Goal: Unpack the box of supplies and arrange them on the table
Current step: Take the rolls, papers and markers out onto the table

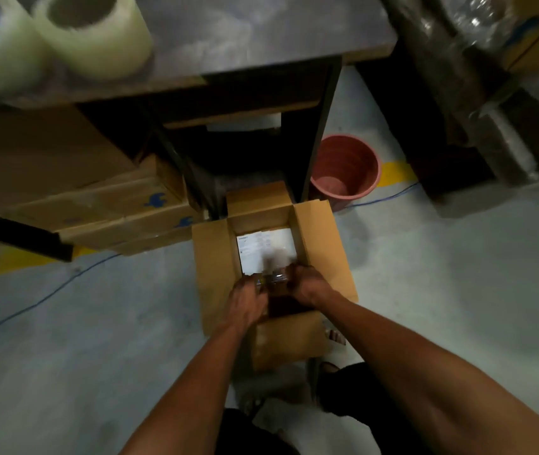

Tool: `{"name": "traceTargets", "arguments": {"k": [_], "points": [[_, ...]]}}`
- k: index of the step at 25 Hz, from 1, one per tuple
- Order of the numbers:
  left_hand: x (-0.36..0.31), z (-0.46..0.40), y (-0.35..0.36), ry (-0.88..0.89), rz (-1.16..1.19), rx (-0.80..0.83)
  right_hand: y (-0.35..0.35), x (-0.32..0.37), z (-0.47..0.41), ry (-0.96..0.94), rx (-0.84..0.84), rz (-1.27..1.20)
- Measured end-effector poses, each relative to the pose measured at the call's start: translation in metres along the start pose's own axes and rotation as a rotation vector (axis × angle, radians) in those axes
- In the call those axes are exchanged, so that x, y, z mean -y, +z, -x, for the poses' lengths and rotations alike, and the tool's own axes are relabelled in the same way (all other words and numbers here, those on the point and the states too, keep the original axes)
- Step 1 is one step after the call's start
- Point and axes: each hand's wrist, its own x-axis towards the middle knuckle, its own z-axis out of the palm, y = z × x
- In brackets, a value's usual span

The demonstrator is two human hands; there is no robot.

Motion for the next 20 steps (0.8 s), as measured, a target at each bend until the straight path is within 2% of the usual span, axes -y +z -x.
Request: {"name": "traceTargets", "arguments": {"k": [5,10,17,20], "points": [[0.043,-0.088,0.07,0.008,0.05,-0.077,0.05,-0.048,-0.098,-0.017,-0.068,-0.003],[0.076,-0.171,0.126,-0.071,-0.051,-0.108,0.095,-0.075,-0.184,-0.006,-0.074,0.027],[0.116,-0.233,0.173,-0.071,-0.129,-0.189,0.157,-0.092,-0.272,0.005,-0.146,0.004],[0.139,-0.249,0.183,-0.042,-0.12,-0.121,0.175,-0.091,-0.296,0.015,-0.162,-0.053]]}}
